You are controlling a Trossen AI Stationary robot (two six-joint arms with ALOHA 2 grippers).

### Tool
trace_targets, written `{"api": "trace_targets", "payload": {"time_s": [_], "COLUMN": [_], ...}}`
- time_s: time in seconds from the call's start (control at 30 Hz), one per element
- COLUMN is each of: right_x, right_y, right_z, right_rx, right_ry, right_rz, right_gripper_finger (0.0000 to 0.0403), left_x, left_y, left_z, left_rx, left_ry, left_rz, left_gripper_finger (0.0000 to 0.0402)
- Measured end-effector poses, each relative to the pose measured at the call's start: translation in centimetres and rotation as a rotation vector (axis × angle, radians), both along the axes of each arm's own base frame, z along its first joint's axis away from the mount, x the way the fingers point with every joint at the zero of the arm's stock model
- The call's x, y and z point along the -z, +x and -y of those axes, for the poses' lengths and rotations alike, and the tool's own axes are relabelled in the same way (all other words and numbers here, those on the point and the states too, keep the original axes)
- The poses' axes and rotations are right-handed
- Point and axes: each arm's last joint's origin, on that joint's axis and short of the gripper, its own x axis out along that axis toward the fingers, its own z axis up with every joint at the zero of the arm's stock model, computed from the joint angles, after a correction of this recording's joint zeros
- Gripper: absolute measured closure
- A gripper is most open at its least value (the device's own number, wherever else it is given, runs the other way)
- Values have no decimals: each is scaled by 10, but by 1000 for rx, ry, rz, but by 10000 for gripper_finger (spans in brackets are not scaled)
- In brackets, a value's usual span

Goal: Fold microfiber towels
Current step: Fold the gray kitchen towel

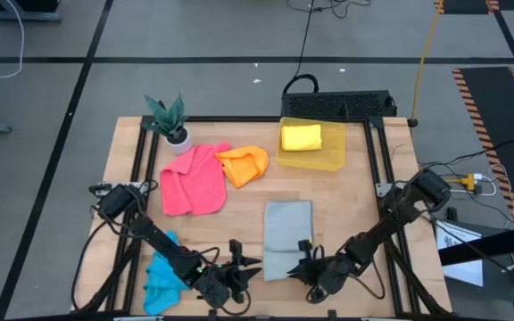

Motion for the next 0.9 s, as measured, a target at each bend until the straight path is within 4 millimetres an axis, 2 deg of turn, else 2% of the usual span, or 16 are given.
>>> {"api": "trace_targets", "payload": {"time_s": [0.2,0.43,0.7,0.9], "right_x": [-41,-78,-119,-149], "right_y": [-9,-21,-29,-40], "right_z": [-1,1,19,29], "right_rx": [6,-34,-8,-25], "right_ry": [134,275,383,472], "right_rz": [87,142,244,339], "right_gripper_finger": [398,397,398,398], "left_x": [-2,-23,-55,-62], "left_y": [-4,-23,-48,-55], "left_z": [3,17,31,35], "left_rx": [-35,-125,-126,-125], "left_ry": [16,89,98,99], "left_rz": [26,133,206,222], "left_gripper_finger": [291,291,291,291]}}
